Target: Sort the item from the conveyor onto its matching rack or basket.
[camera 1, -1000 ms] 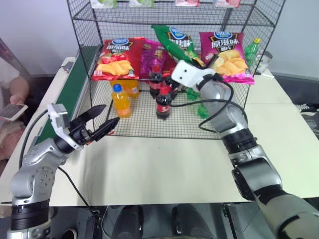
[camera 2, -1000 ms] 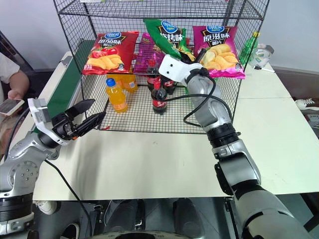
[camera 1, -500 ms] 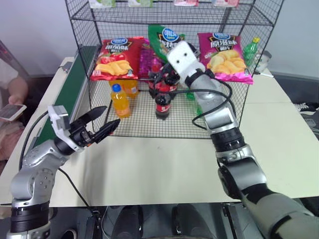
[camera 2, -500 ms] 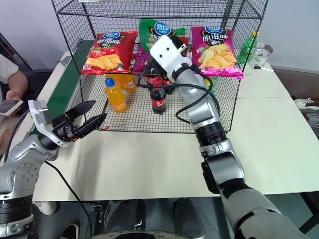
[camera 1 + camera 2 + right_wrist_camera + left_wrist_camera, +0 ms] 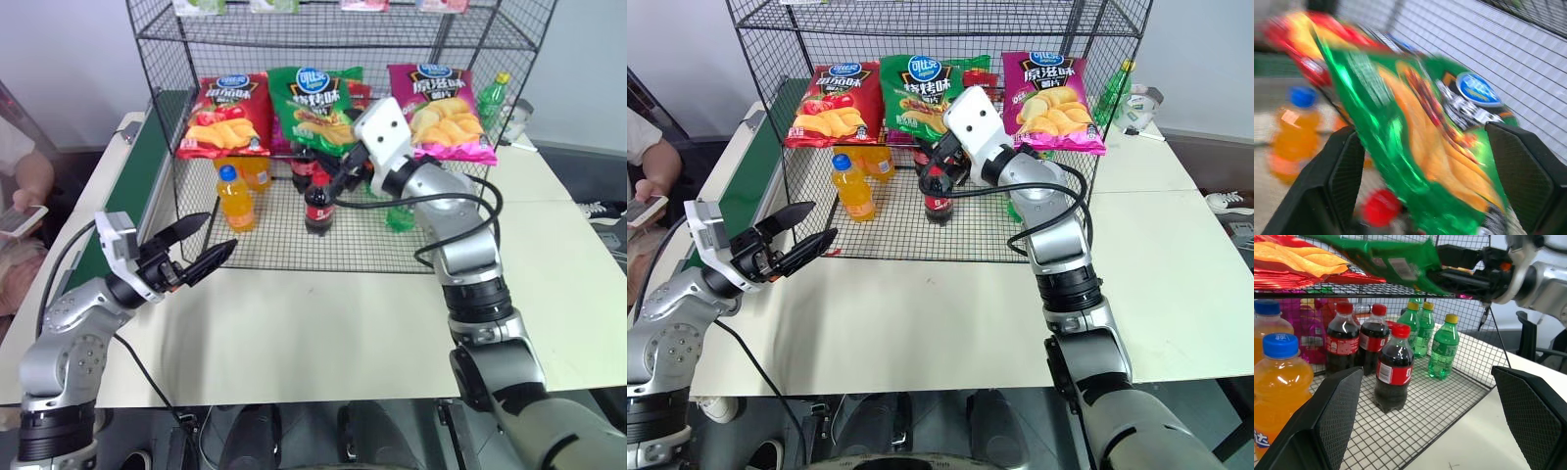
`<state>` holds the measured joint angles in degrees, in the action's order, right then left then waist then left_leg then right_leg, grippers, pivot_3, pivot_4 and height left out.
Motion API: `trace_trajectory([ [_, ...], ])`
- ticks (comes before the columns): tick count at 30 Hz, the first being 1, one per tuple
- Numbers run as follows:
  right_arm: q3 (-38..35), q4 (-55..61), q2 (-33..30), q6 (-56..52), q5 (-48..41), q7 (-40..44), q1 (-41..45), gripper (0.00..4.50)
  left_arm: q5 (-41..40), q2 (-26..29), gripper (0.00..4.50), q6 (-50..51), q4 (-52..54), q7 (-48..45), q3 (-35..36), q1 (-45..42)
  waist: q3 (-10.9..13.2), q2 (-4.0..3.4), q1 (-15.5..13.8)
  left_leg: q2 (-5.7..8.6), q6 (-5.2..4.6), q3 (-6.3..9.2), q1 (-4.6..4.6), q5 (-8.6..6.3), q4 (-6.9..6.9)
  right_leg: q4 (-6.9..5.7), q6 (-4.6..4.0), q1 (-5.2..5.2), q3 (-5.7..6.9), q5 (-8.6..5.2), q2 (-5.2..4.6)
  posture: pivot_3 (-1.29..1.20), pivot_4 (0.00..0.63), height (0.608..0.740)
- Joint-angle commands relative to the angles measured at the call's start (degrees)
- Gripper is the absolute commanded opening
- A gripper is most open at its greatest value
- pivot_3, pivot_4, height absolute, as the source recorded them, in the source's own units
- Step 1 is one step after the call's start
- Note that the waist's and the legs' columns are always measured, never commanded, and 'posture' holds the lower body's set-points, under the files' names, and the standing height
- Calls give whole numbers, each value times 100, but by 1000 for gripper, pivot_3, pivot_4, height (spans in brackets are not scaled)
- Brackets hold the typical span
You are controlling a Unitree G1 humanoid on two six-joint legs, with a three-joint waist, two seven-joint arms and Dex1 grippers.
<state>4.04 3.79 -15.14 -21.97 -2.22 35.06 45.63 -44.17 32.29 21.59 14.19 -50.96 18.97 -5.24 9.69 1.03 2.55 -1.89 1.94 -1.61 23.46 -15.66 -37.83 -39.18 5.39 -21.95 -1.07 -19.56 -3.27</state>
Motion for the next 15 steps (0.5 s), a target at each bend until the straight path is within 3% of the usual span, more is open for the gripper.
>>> trace_trajectory([
  [1, -478, 754, -75, -352, -909, 292, -102, 3949, -5, 160, 4500, -2, 229, 60, 168, 49, 0, 0, -4, 0, 0, 0, 1, 0, 0, 2, 0, 1, 0, 0, -1, 0, 150, 739],
  [6, -1601, 1556, -245, -1211, -2900, 661, -504, 3949, -36, 429, 4500, 430, 354, 622, 392, 163, 0, 1, -34, 4, -3, 5, 0, -2, 0, 9, 0, 11, 8, 0, -10, 0, 150, 739],
  [9, -2058, 2038, -825, -1985, -4029, 1097, -1226, 3949, -132, 795, 4500, 901, 580, 666, 552, 574, -1, 1, -12, 2, -7, 5, 0, -4, 8, 17, 0, 13, 7, 0, -11, 0, 150, 739],
  [12, -2180, 2395, -1587, -2253, -4380, 1658, -2302, 3949, -25, 1069, 4500, 986, 571, 581, 799, 912, -1, 2, -21, 4, -8, 5, -2, -4, 31, 38, -1, 16, 9, 0, -15, 0, 150, 739],
  [15, -2170, 2383, -2320, -1688, -3963, 2404, -3439, 3949, -35, 1284, 4500, 920, 292, 377, 1112, 982, 0, -1, -34, 6, -7, 4, -6, -4, 48, 54, -1, 18, 9, 0, -15, 0, 150, 739],
])
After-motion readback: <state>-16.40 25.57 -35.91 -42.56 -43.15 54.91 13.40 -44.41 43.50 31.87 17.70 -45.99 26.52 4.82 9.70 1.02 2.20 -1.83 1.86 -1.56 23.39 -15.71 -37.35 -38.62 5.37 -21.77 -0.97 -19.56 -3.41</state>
